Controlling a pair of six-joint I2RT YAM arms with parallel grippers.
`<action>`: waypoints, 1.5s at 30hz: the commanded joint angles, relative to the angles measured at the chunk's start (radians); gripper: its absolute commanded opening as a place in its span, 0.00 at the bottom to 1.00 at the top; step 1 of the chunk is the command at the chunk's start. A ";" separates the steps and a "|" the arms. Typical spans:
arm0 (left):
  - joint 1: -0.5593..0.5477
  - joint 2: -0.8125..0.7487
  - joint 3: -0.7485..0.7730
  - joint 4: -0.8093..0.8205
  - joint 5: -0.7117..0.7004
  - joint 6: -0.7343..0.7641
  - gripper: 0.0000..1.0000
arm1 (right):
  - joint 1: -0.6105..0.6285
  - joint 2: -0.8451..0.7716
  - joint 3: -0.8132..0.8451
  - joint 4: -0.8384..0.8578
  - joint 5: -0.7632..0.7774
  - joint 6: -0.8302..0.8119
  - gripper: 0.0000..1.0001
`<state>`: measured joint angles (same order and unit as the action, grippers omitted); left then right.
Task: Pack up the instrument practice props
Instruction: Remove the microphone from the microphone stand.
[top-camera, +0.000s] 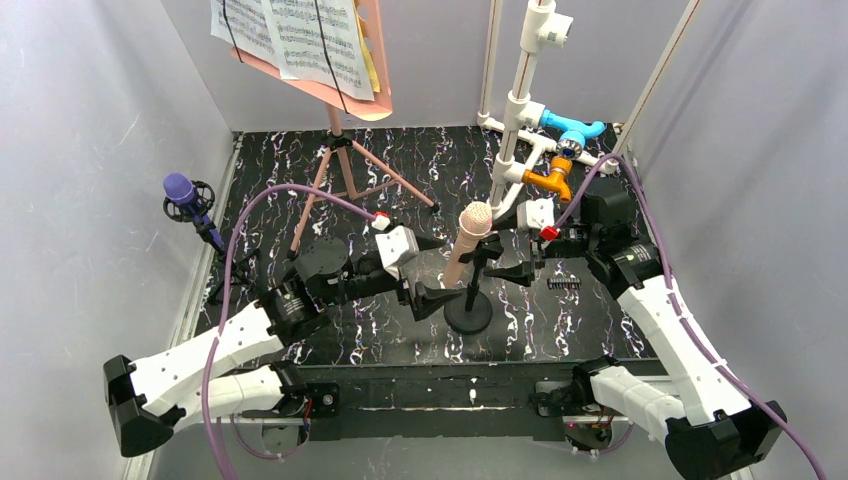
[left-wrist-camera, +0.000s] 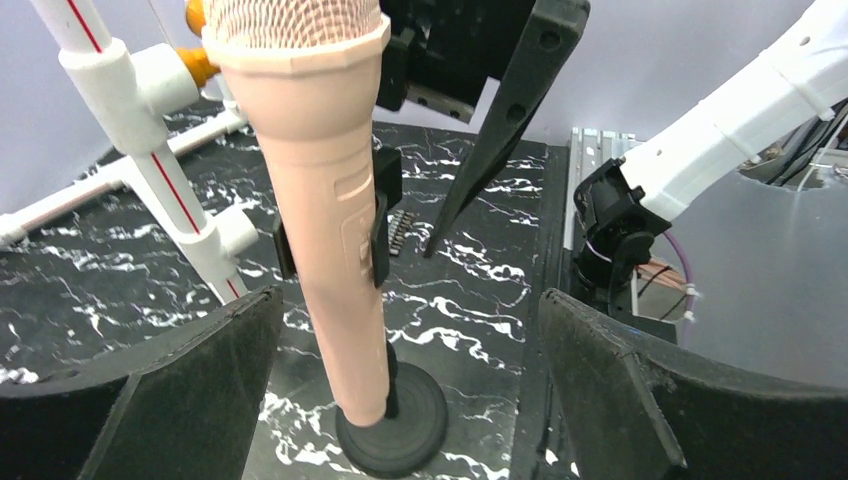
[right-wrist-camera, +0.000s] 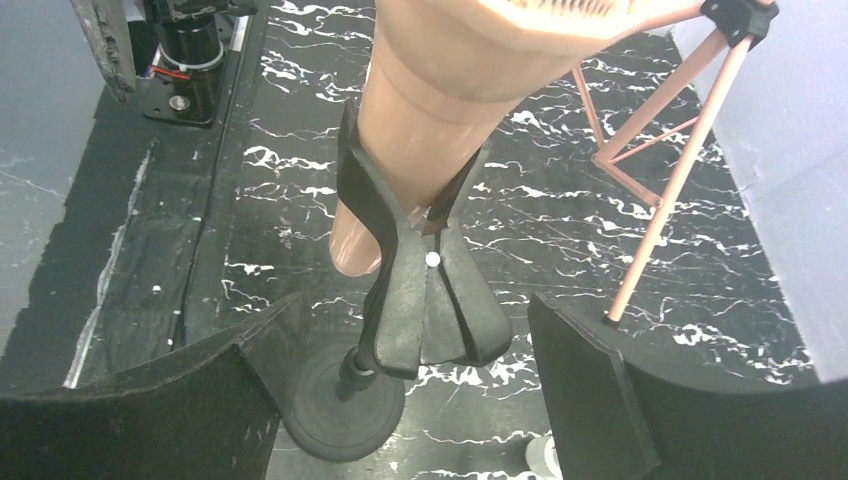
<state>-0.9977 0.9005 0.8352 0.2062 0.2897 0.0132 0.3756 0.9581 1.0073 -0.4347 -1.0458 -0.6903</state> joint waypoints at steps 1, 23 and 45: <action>-0.003 0.033 0.058 0.094 0.041 0.090 0.98 | 0.006 -0.016 -0.019 0.045 -0.027 0.041 0.87; -0.003 0.209 0.097 0.356 -0.078 0.009 0.80 | -0.006 -0.048 -0.058 0.120 -0.035 0.125 0.78; -0.002 0.209 0.089 0.374 -0.100 -0.006 0.00 | -0.027 -0.063 -0.071 0.143 -0.046 0.154 0.59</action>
<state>-0.9981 1.1355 0.8963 0.5335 0.2077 0.0002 0.3569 0.9195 0.9504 -0.3283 -1.0687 -0.5491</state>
